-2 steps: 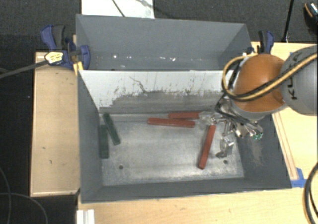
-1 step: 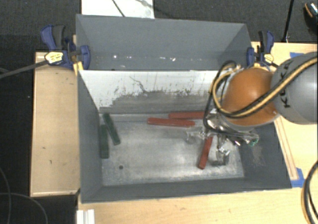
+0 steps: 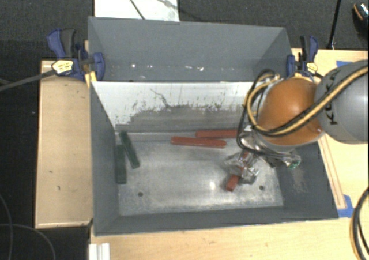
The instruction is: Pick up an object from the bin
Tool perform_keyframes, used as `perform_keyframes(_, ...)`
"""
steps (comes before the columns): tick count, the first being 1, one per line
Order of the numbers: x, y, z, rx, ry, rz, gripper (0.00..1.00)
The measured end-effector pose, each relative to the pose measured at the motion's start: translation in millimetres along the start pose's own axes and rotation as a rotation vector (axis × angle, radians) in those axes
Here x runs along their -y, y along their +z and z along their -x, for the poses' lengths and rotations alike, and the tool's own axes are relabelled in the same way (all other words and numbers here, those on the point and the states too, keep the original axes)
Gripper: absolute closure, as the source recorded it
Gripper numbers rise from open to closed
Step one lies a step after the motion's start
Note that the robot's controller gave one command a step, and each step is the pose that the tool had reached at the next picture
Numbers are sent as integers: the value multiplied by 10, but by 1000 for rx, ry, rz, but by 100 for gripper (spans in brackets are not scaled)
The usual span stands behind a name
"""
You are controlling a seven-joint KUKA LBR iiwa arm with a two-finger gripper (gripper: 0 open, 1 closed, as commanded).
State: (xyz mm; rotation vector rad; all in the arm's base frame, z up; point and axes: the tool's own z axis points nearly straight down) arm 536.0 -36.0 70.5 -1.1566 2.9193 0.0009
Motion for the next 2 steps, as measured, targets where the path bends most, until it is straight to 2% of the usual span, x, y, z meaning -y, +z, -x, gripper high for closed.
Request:
perform_keyframes(1, -204, -1143, 71, 5, -28, -5, 100)
perform_keyframes(2, -131, -1890, 79, 7, -9, -8, 100)
